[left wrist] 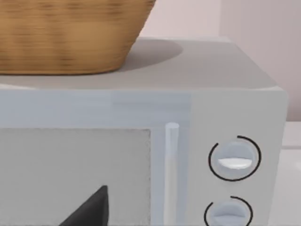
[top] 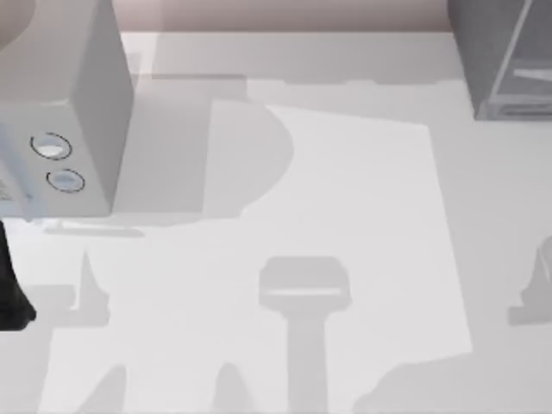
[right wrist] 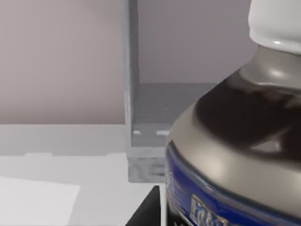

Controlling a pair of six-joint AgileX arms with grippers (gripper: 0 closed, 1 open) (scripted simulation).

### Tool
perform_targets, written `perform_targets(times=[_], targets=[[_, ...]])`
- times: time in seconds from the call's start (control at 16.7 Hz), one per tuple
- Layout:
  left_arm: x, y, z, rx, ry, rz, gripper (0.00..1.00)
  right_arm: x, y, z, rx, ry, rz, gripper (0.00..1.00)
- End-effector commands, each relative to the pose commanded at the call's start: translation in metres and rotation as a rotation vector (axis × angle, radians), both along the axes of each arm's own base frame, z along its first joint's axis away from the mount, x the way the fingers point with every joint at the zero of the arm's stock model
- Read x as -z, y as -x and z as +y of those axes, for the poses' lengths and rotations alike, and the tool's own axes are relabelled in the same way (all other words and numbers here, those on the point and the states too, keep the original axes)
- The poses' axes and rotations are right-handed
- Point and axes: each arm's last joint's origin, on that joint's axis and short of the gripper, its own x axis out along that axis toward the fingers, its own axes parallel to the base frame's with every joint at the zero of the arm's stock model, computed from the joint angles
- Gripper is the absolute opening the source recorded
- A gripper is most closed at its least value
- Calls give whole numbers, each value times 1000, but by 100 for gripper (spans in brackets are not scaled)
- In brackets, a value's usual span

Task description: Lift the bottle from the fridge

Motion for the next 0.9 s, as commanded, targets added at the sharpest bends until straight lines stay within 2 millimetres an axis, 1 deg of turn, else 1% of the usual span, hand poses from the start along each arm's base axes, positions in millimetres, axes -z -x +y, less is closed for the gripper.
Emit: perform_targets(times=[0.18,0.48,0.54,0.66,0.9], targets=[[0,0,0,0,0,0,100,6,2,1,-1,1,0,0],[0,0,0,0,0,0,100,6,1,0,0,-1,1,0],[0,0,0,0,0,0,100,2,1,1,-3,1,-8,0],[0,0,0,0,0,0,100,-14,1,5,-18,6,-52,0],[0,0,0,0,0,0,100,-67,-7,19,-57,-2,-173,0]])
